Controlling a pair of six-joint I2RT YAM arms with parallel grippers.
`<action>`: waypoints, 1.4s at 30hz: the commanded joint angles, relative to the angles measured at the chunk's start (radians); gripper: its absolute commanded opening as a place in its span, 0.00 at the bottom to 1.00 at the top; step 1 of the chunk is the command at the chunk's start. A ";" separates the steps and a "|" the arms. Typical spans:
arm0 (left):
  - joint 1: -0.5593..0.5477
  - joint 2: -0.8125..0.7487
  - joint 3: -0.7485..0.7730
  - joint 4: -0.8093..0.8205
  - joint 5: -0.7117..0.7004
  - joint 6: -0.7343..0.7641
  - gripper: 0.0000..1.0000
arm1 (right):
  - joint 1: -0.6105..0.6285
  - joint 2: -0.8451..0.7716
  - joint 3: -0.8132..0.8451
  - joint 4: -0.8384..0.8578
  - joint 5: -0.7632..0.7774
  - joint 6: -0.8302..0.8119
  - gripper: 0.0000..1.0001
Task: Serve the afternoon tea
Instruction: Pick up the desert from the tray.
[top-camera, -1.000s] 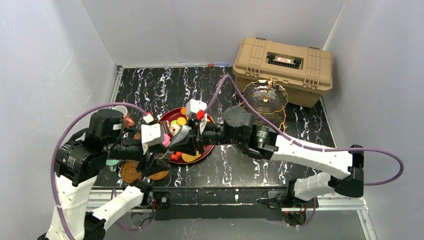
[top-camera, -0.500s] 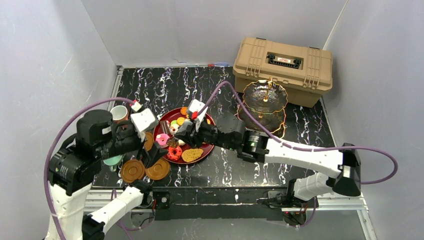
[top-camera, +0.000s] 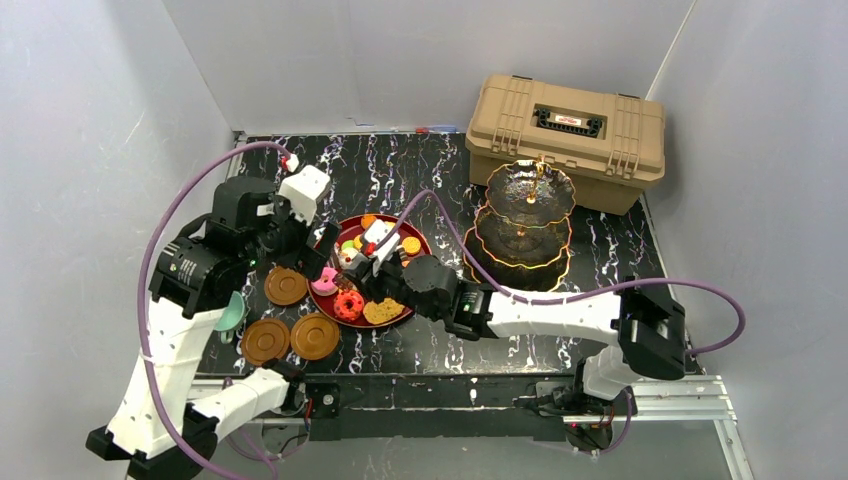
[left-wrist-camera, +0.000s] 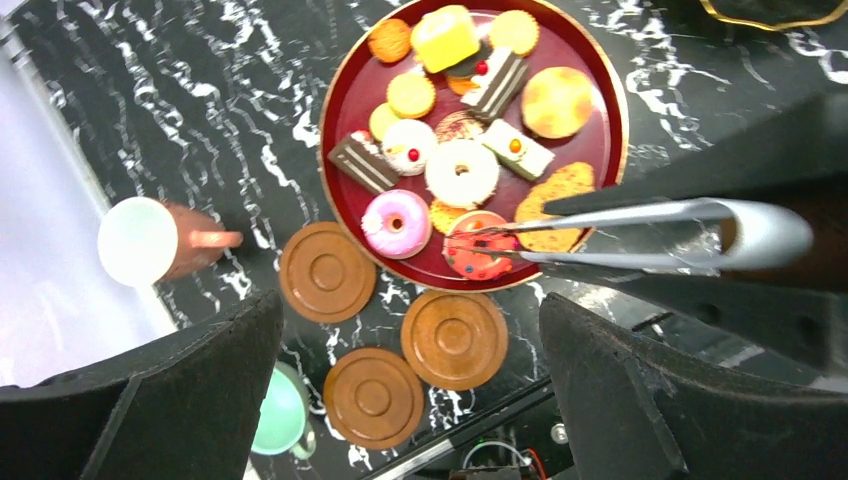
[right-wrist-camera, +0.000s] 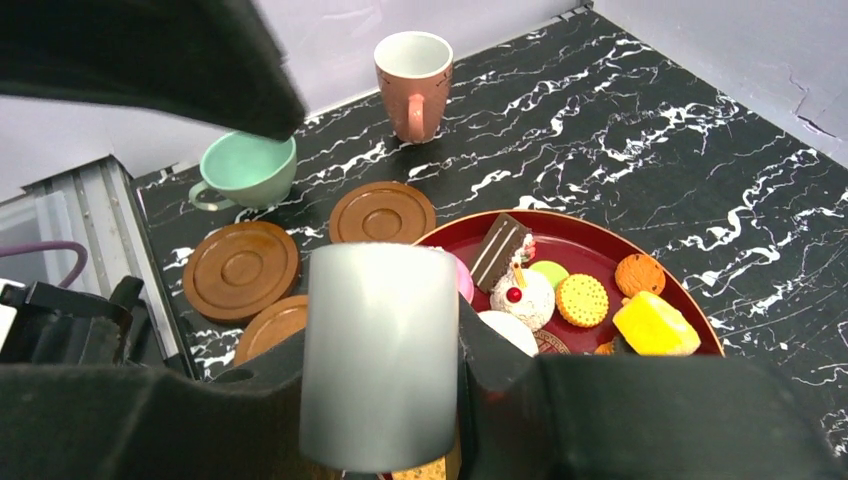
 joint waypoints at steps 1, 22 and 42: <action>0.015 0.018 -0.004 0.007 -0.182 -0.035 0.98 | 0.027 0.008 -0.015 0.185 0.084 0.002 0.26; 0.239 0.075 -0.065 -0.006 -0.030 -0.023 0.98 | 0.081 0.057 -0.075 0.225 0.156 0.005 0.51; 0.239 0.056 -0.089 0.014 -0.020 -0.005 0.98 | 0.085 0.128 -0.094 0.301 0.171 0.009 0.56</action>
